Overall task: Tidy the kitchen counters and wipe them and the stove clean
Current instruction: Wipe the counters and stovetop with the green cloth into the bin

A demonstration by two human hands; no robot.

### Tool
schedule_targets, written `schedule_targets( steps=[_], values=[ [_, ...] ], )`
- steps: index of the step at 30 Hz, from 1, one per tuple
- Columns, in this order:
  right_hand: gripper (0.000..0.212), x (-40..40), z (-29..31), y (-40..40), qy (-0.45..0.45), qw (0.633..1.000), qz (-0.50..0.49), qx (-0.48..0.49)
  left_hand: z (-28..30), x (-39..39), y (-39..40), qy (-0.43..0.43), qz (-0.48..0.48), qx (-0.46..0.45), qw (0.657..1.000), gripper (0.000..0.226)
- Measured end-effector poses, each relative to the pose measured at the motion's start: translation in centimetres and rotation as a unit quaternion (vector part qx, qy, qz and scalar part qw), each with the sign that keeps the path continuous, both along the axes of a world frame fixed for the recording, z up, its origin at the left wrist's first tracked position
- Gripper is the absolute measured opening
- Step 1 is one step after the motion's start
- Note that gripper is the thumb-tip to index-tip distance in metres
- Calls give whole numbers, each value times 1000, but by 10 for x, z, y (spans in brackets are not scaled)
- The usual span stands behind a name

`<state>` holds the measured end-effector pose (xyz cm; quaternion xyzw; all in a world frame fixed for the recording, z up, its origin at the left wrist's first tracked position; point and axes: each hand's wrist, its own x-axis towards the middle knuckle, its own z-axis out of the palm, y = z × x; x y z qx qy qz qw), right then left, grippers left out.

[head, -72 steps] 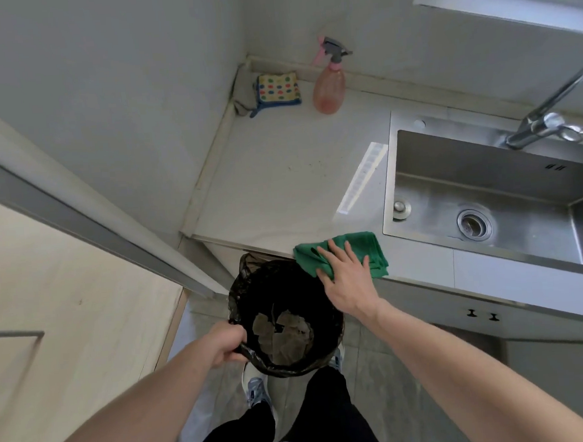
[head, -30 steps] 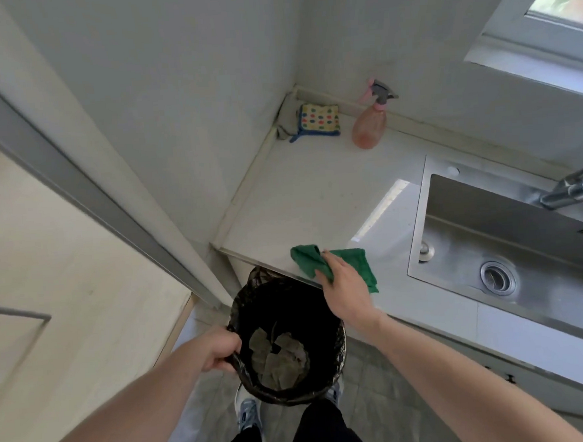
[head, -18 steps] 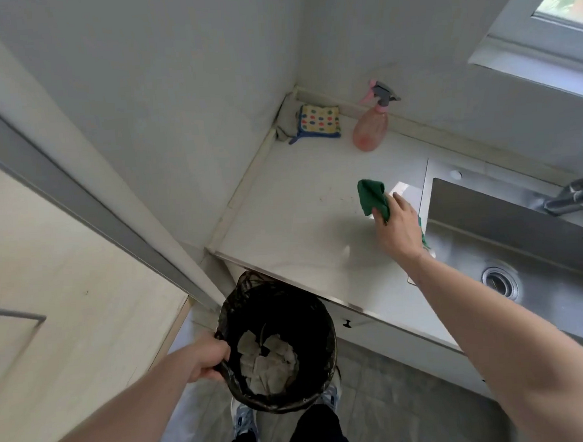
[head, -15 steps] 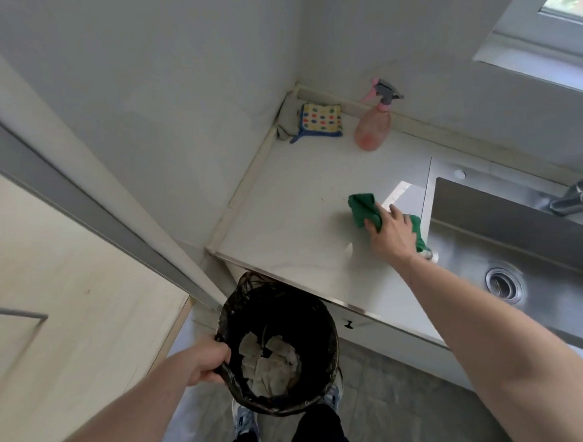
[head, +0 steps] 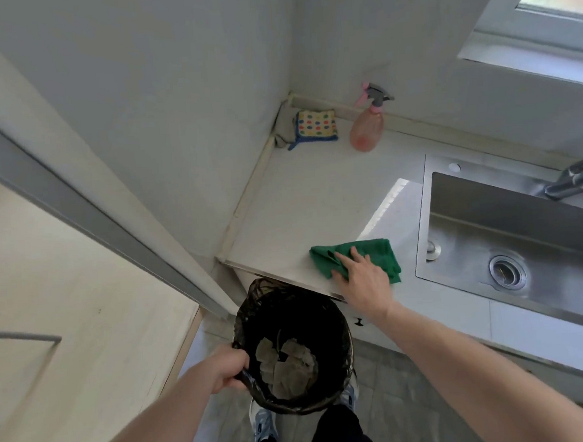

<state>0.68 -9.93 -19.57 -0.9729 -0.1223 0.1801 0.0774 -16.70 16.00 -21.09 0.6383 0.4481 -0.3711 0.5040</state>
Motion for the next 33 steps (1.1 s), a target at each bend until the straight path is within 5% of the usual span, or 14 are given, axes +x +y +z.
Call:
schedule_targets(
  steps=[10,19,24,27,30,33],
  values=[
    [36,-77,41,24,43,986,26,161,7,0,4,-11,-13,0,1000,19],
    [12,-45,93,-35,-24,902,-214,373,7,1,6,-11,-14,-12,1000,23],
    [14,-10,93,-63,-90,922,-243,288,7,1,6,-11,-8,-10,1000,20],
    [16,-5,51,-70,-30,954,-214,207,5,0,7,-7,-9,-17,1000,25],
    [40,-14,5,-62,39,972,-211,95,2,-2,11,-6,-7,-24,1000,30],
    [47,-24,-1,-32,30,970,-219,100,2,-4,15,-8,-2,-25,1000,28]
  ],
)
